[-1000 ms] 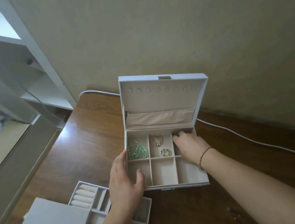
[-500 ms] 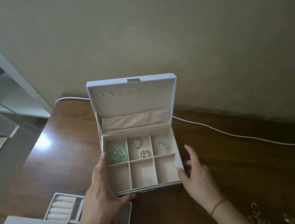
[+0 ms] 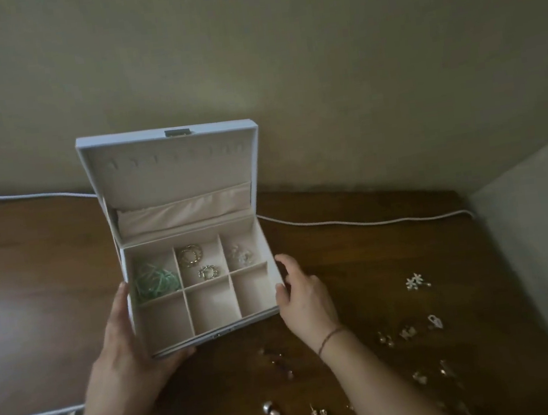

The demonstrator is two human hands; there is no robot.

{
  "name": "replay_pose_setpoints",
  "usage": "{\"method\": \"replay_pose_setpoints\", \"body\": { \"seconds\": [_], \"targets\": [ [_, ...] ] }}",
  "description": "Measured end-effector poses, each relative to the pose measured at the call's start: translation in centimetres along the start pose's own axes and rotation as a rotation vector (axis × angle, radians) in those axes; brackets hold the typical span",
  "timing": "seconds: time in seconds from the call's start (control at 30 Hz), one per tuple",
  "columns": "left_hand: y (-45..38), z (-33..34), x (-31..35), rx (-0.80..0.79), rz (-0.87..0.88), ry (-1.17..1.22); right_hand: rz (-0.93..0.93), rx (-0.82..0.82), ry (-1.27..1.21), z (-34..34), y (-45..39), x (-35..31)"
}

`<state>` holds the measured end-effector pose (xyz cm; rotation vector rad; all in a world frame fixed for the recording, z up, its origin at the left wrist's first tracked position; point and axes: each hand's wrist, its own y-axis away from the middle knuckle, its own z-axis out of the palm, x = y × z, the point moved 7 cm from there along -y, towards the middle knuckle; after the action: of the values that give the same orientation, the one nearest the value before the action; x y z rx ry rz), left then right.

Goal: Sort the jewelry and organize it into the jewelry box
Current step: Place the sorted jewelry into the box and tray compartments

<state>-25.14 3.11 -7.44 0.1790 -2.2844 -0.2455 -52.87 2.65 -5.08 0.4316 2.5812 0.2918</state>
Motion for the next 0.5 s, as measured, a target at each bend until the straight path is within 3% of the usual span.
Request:
{"method": "replay_pose_setpoints", "body": {
  "seconds": [0.13,0.2,0.37,0.5],
  "targets": [
    [0.3,1.4,0.0,0.025,-0.077,-0.016,-0.079,-0.161,-0.154,0.1,-0.6,2.9],
    [0.6,1.6,-0.1,0.035,-0.086,0.020,-0.089,-0.104,-0.137,-1.4,-0.7,5.5],
    [1.7,1.7,1.5,0.108,-0.050,0.100,0.257,0.227,-0.043,-9.1,-0.7,18.2],
    [3.5,2.6,0.5,0.205,-0.172,0.215,0.424,0.221,-0.006,-12.0,-1.4,25.5]
  ]
}}
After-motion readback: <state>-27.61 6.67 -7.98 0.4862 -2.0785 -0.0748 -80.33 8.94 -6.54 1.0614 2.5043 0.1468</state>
